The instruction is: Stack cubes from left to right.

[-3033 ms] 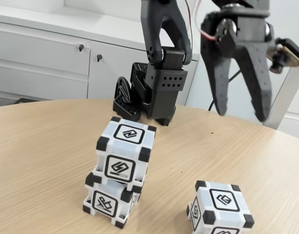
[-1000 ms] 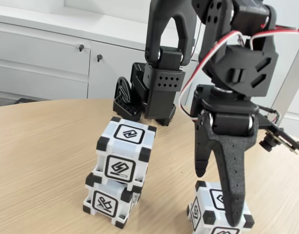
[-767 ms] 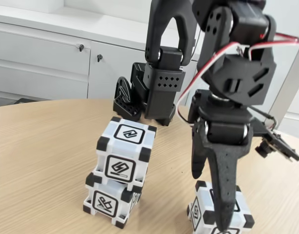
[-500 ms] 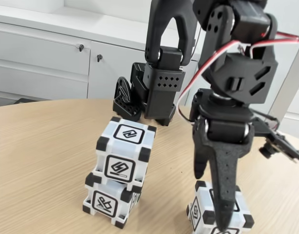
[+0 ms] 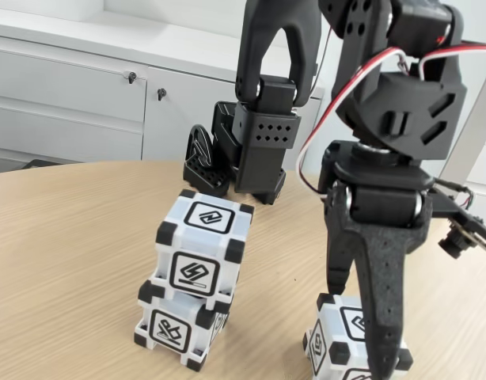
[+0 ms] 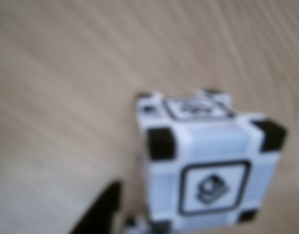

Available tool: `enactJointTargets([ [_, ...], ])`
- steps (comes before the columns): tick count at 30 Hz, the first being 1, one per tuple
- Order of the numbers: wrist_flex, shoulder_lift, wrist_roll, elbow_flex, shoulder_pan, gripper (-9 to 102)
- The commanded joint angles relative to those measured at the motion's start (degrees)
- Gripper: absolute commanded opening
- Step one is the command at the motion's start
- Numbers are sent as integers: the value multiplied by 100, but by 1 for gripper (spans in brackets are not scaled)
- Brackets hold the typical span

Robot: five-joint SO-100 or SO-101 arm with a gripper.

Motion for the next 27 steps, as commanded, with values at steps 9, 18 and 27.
enactJointTargets([
  [9, -70, -475, 18, -712, 0, 49],
  [18, -70, -694, 53, -738, -35, 42],
  [27, -70, -694, 290, -738, 62, 30],
])
